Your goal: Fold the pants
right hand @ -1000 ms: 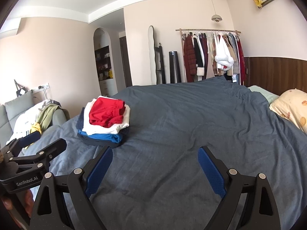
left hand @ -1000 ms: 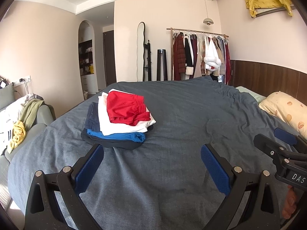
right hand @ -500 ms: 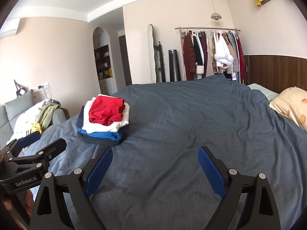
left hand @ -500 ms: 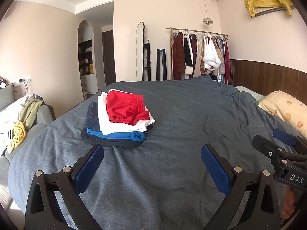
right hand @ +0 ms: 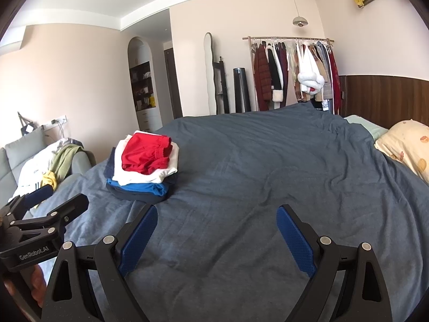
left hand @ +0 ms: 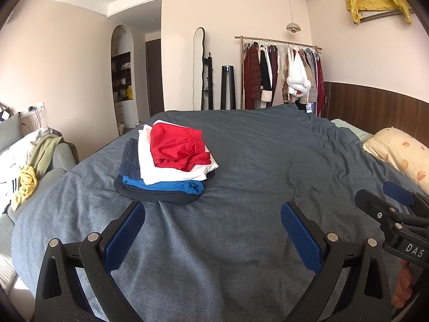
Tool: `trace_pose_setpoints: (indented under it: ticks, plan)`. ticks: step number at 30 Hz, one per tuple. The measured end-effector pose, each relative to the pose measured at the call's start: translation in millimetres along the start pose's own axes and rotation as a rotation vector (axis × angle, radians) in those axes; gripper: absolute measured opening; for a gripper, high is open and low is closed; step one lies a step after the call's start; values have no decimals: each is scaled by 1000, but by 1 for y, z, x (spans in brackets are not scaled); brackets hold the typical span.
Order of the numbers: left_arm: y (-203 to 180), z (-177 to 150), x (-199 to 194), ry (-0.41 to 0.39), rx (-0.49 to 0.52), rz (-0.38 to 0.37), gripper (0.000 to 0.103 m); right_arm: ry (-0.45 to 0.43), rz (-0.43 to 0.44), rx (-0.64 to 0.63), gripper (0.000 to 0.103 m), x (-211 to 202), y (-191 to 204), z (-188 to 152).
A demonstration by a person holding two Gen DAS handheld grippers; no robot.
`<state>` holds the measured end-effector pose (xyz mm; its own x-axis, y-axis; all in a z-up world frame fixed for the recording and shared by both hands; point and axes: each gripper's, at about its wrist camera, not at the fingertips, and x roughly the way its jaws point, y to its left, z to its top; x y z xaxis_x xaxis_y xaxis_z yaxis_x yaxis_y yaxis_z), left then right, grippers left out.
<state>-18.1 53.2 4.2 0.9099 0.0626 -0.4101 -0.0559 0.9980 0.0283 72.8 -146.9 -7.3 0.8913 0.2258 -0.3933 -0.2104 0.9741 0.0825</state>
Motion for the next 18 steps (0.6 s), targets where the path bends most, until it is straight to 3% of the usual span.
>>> trace_pose_setpoints:
  ticks: [18]
  plan:
    - [7,-3,2,-6,4,-5,103,15,-6,6,91,5,0,-5]
